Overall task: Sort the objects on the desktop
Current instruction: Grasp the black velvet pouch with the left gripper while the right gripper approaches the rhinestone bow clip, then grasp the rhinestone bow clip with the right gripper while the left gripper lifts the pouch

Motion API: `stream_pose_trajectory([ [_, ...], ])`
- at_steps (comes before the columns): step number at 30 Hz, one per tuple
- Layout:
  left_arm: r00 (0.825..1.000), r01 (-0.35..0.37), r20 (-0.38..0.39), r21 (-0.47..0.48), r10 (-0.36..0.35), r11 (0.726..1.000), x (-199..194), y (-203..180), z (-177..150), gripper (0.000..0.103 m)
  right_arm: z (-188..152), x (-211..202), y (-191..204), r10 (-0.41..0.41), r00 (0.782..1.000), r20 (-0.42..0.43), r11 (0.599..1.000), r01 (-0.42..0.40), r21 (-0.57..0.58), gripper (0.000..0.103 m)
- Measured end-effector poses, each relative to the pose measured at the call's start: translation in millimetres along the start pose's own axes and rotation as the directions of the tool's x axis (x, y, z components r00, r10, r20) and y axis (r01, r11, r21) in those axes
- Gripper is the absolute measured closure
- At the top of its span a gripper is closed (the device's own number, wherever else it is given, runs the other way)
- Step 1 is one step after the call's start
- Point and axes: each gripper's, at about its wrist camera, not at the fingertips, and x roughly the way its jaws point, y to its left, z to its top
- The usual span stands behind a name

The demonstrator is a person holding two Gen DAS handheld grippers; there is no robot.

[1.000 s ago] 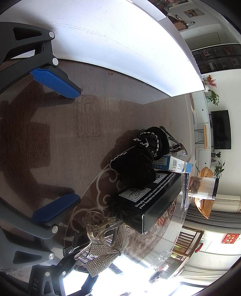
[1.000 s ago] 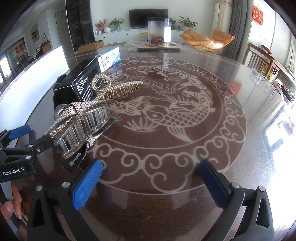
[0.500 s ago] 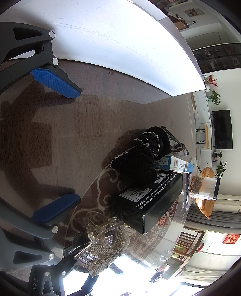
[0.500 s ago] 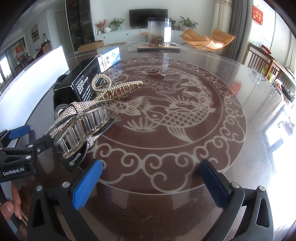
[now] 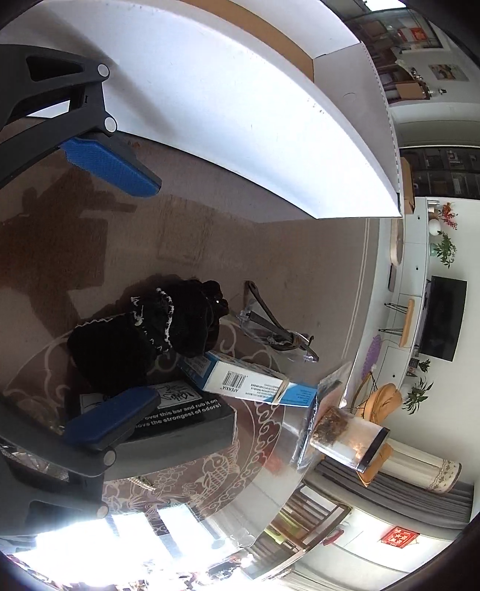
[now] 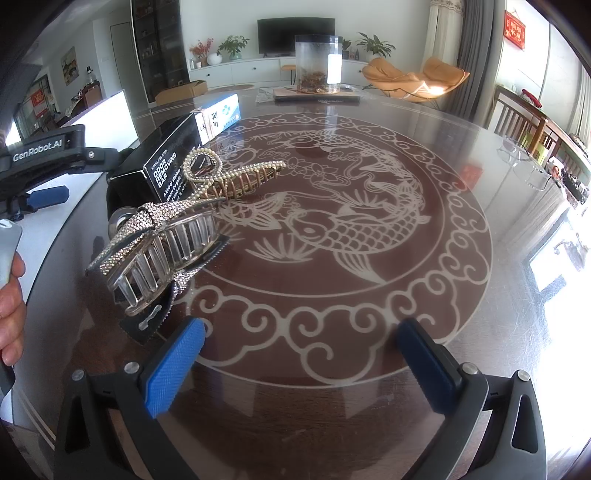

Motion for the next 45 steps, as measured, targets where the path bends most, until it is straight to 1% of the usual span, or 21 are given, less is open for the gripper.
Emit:
stream_pose_trajectory([
  [2, 0.999, -0.008, -0.042, -0.035, 0.006, 0.999, 17, 3, 4, 0.0, 0, 0, 0, 0.0, 1.0, 0.0, 1.0, 0.0, 0.0, 0.0],
  [3, 1.0, -0.023, -0.019, -0.013, 0.022, 1.0, 17, -1, 4, 0.0, 0, 0, 0, 0.0, 1.0, 0.0, 1.0, 0.0, 0.0, 0.0],
  [5, 0.999, 0.002, -0.039, 0.008, -0.002, 1.0, 19, -5, 3, 0.004, 0, 0, 0, 0.0, 1.0, 0.0, 1.0, 0.0, 0.0, 0.0],
  [6, 1.0, 0.014, -0.019, 0.03, -0.014, 0.999, 15, -6, 0, 0.014, 0, 0, 0, 0.0, 1.0, 0.0, 1.0, 0.0, 0.0, 0.0],
  [7, 0.998, 0.064, 0.002, 0.033, -0.064, 0.997, 9, -5, -5, 0.046, 0, 0, 0, 0.0, 1.0, 0.0, 1.0, 0.0, 0.0, 0.0],
  [8, 0.997, 0.083, 0.005, 0.029, -0.083, 0.996, 4, -3, -11, 0.073, 0, 0, 0, 0.0, 1.0, 0.0, 1.0, 0.0, 0.0, 0.0],
  [9, 0.998, 0.068, 0.001, 0.042, -0.068, 0.997, 0, -2, -17, 0.072, 0, 0, 0, 0.0, 1.0, 0.001, 1.0, 0.0, 0.0, 0.0],
  [17, 0.985, 0.165, 0.014, 0.205, -0.171, 0.965, -61, 20, -115, 0.072, 0, 0, 0, 0.0, 1.0, 0.0, 1.0, 0.0, 0.0, 0.0],
  [20, 0.979, 0.187, 0.032, 0.229, -0.2, 0.955, -75, 29, -136, 0.072, 1, 0, 0, 0.0, 1.0, 0.0, 1.0, 0.0, 0.0, 0.0],
  [27, 0.975, 0.192, 0.057, 0.265, -0.214, 0.945, -82, 34, -146, 0.072, 1, 1, 0, 0.001, 1.0, 0.0, 1.0, -0.001, 0.001, 0.0],
  [29, 0.974, 0.197, 0.061, 0.26, -0.219, 0.945, -84, 35, -147, 0.072, 6, 2, -1, 0.029, 0.999, -0.046, 0.999, -0.031, -0.034, 0.0],
  [30, 0.972, 0.204, 0.062, 0.254, -0.227, 0.945, -85, 37, -148, 0.072, 4, -3, -4, 0.056, 0.997, -0.057, 0.998, -0.057, -0.017, 0.0],
  [32, 0.966, 0.23, 0.062, 0.231, -0.251, 0.945, -86, 43, -149, 0.073, -5, -24, -13, 0.167, 0.986, 0.01, 0.983, -0.167, 0.072, 0.0],
  [34, 0.963, 0.242, 0.064, 0.218, -0.261, 0.945, -86, 45, -149, 0.073, -6, -43, -7, 0.288, 0.956, 0.06, 0.946, -0.294, 0.136, 0.0],
  [35, 0.964, 0.236, 0.065, 0.221, -0.256, 0.946, -87, 44, -149, 0.073, -1, -48, 3, 0.321, 0.945, 0.059, 0.937, -0.326, 0.13, 0.0],
  [38, 0.968, 0.219, 0.068, 0.234, -0.241, 0.947, -88, 40, -150, 0.072, 24, -45, 44, 0.288, 0.957, 0.027, 0.957, -0.288, 0.02, 0.0],
  [40, 0.968, 0.222, 0.066, 0.232, -0.243, 0.947, -88, 40, -150, 0.072, 38, -28, 59, 0.242, 0.97, -0.011, 0.97, -0.242, -0.001, 0.0],
  [42, 0.969, 0.218, 0.066, 0.235, -0.24, 0.947, -88, 39, -150, 0.072, 42, -5, 60, 0.222, 0.972, -0.07, 0.975, -0.22, 0.04, 0.01],
  [43, 0.969, 0.216, 0.066, 0.237, -0.238, 0.947, -88, 39, -150, 0.072, 41, 4, 58, 0.243, 0.966, -0.091, 0.969, -0.238, 0.065, 0.03],
  [44, 0.969, 0.214, 0.066, 0.239, -0.236, 0.947, -89, 39, -150, 0.072, 39, 1, 57, 0.219, 0.974, -0.054, 0.975, -0.216, 0.055, 0.041],
  [45, 0.97, 0.213, 0.067, 0.239, -0.235, 0.947, -89, 39, -150, 0.072, 35, -1, 56, 0.214, 0.976, -0.033, 0.976, -0.213, 0.044, 0.044],
])
